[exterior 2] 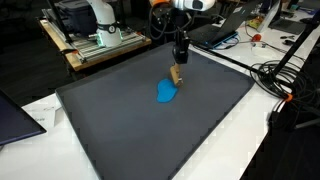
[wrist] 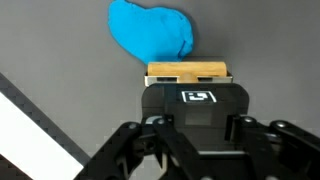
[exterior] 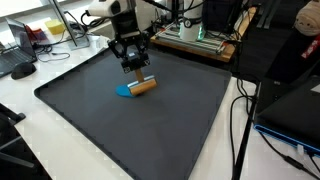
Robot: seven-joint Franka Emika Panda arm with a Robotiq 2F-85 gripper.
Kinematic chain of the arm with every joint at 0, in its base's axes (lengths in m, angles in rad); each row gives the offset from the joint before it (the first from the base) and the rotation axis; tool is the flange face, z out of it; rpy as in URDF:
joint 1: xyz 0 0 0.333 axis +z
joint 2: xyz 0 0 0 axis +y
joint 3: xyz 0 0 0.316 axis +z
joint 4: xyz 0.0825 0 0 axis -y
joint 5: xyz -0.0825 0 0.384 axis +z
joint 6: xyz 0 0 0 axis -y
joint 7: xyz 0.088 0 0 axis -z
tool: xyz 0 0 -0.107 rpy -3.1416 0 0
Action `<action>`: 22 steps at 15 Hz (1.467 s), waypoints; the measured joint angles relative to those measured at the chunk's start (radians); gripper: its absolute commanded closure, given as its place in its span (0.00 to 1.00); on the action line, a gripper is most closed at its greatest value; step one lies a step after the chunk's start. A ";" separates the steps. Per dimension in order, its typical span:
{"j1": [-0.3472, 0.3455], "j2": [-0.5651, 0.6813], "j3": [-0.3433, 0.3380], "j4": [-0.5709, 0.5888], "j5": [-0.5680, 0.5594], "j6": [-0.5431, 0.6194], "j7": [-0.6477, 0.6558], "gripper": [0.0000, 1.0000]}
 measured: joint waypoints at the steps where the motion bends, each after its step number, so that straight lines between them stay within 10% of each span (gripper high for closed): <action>1: 0.000 -0.009 -0.002 -0.010 -0.005 0.000 0.010 0.77; 22: 0.000 0.019 -0.034 0.003 -0.060 -0.010 0.078 0.77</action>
